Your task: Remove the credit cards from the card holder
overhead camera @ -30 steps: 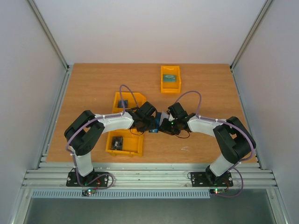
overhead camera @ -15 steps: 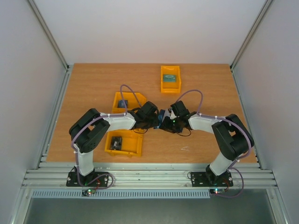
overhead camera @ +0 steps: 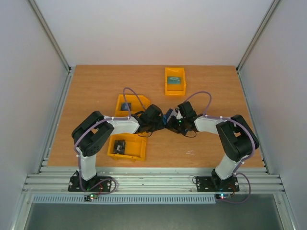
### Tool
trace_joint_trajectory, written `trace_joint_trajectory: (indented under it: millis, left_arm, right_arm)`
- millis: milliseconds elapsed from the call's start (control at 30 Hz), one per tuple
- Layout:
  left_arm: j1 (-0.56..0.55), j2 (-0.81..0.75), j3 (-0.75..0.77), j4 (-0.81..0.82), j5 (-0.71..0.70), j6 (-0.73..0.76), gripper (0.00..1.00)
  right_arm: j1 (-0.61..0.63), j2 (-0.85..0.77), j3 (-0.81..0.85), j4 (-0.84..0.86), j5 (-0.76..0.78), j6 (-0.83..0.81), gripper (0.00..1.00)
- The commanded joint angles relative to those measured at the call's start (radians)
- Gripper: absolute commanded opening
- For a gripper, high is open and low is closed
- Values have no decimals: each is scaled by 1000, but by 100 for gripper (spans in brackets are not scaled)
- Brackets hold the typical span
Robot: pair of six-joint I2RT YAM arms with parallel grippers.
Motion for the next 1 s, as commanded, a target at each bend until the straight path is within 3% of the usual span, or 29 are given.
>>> trace_joint_trajectory:
  millis: [0,200,367,500,600,733,967]
  left_arm:
    - [-5,70,-40,-55,-12,-9,34]
    - [-2,62,-33,-50,-17,-1,33]
    - [11,26,-33,-43,-33,31,39]
    - [19,20,-49,1,-47,59,40]
    - [22,23,-48,-3,-55,72,40]
    - [22,19,-53,-5,-77,68,37]
    - [22,14,-68,13,-85,65,37]
  right_arm:
    - [-4,14,-12,113,4,50,22]
    - [-5,-42,-34,89,66,75,19]
    - [-4,-216,-44,-121,92,-6,23]
    - [-5,-291,81,-320,69,-151,27]
    - [-5,-226,258,-449,85,-256,28]
    - [-11,-71,457,-484,114,-332,28]
    - [-60,140,574,-466,71,-339,27]
